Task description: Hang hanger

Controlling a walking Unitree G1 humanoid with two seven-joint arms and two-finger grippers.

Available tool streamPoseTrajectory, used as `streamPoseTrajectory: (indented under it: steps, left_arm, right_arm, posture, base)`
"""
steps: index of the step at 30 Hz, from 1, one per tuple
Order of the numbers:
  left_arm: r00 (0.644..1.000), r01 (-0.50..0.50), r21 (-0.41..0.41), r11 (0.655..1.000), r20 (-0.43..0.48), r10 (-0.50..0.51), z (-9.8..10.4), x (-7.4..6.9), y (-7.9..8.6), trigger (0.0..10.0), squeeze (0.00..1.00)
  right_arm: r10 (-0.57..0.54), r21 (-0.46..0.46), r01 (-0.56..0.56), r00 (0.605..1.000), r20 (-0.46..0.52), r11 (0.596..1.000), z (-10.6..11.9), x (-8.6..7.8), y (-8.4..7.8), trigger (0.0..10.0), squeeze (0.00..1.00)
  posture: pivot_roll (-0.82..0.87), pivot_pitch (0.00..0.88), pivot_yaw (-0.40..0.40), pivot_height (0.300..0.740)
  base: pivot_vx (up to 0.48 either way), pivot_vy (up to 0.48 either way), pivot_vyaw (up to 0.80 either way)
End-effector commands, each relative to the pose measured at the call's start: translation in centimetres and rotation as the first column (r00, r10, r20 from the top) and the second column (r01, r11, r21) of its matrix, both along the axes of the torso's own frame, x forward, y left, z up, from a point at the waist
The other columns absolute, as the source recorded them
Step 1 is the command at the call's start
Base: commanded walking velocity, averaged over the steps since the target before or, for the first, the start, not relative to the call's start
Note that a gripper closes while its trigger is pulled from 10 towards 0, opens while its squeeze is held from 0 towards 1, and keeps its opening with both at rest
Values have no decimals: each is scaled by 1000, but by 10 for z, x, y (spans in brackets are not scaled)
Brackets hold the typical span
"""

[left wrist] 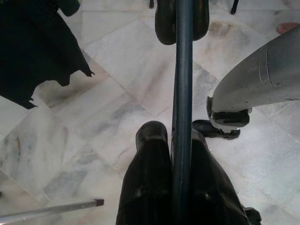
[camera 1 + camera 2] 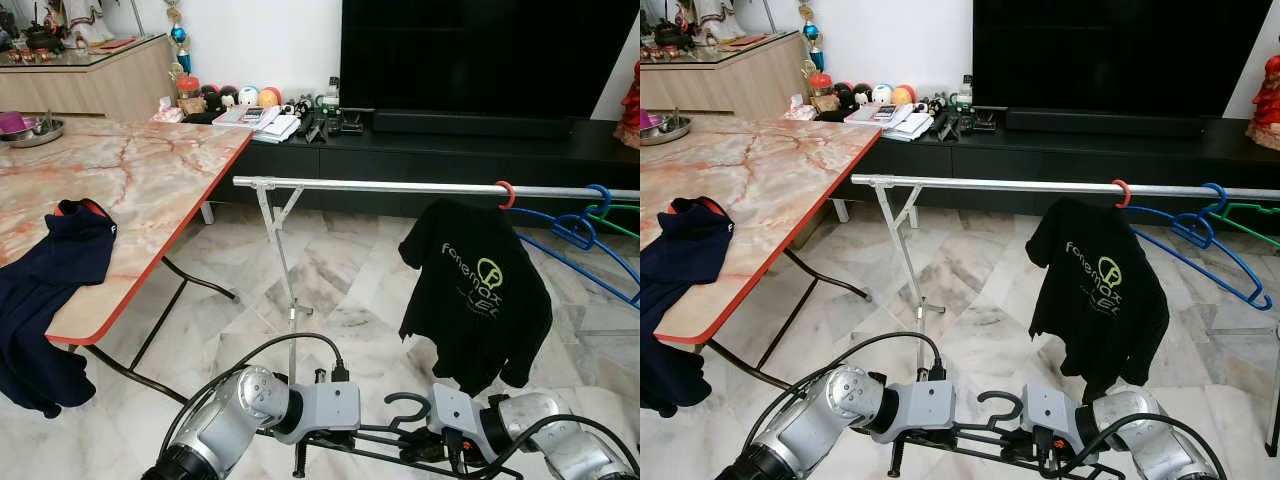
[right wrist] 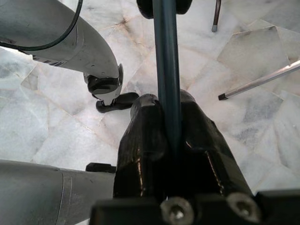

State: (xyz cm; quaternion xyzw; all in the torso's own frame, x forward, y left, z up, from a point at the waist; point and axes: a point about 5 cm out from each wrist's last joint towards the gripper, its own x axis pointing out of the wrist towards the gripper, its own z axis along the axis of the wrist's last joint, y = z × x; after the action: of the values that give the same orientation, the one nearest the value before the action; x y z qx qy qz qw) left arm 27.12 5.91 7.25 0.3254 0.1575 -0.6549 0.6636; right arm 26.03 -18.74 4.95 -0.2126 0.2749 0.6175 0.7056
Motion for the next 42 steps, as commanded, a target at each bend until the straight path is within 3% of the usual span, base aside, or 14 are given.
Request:
streamPoseTrajectory:
  steps: [1,15,20,22,23,24,25,26,27,30,31,32,38,42]
  left_arm:
    - [998,64,-75,995,3,-64,13,-3,-11,10000,1000]
    - [998,-14,-6,1000,-54,14,23,8,42,10000,1000]
    - [968,-244,-34,969,-66,242,13,12,80,10000,1000]
    - [915,-394,-31,918,-106,389,-3,9,101,10000,1000]
    - [915,-394,-31,918,-106,389,-3,9,101,10000,1000]
    - [828,-549,3,836,-139,544,-22,7,120,10000,894]
    - [760,-640,35,768,-118,639,-40,1,134,10000,0]
    - [760,-640,35,768,-118,639,-40,1,134,10000,0]
    - [703,-700,55,712,-126,700,-51,-3,141,10000,0]
    - [480,-854,194,483,-67,875,-91,-26,166,10000,0]
    - [298,-908,298,294,-34,954,-118,-56,180,10000,0]
    - [213,-917,336,214,-38,976,-130,-72,183,10000,0]
    - [-103,-883,465,-58,-72,992,-168,-145,180,10000,0]
    - [-159,-869,482,-111,-60,985,-173,-156,178,10000,0]
  right_arm:
    - [-21,-12,21,1000,-1,1000,-2,2,-3,0,0]
    - [-293,-67,289,954,-57,955,-35,-12,-36,0,0]
    - [-593,-114,589,805,-3,800,-62,-21,-50,0,0]
    - [-723,-126,720,690,28,682,-71,-25,-55,0,0]
    - [-723,-126,720,690,28,682,-71,-25,-55,0,0]
    - [-832,-101,829,554,24,550,-74,-24,-59,0,0]
    - [-898,-43,899,438,38,437,-73,-20,-62,0,0]
    - [-898,-43,899,438,38,437,-73,-20,-62,0,0]
    - [-929,-11,929,369,34,369,-71,-18,-64,0,0]
    - [-985,112,979,172,11,172,-64,-9,-67,471,0]
    - [-998,172,983,66,11,67,-59,-4,-69,10000,0]
    - [-999,192,981,29,19,32,-57,-1,-70,10000,0]
    - [-994,275,958,-99,53,-81,-44,12,-68,10000,0]
    - [-997,348,936,-63,41,-45,-33,24,-57,10000,0]
  posture:
    - [110,0,12,740]
    - [109,0,16,740]
    - [110,0,19,740]
    - [125,0,16,740]
    - [125,0,16,740]
    - [131,0,14,740]
    - [132,0,15,740]
    - [132,0,15,740]
    - [134,0,17,740]
    - [125,0,22,740]
    - [118,0,29,740]
    - [113,0,32,740]
    - [86,0,47,740]
    - [86,0,44,740]
  base:
    - [0,0,0]
    - [0,0,0]
    - [0,0,0]
    - [0,0,0]
    - [0,0,0]
    - [0,0,0]
    - [0,0,0]
    - [0,0,0]
    - [0,0,0]
    - [0,0,0]
    - [0,0,0]
    - [0,0,0]
    - [0,0,0]
    - [0,0,0]
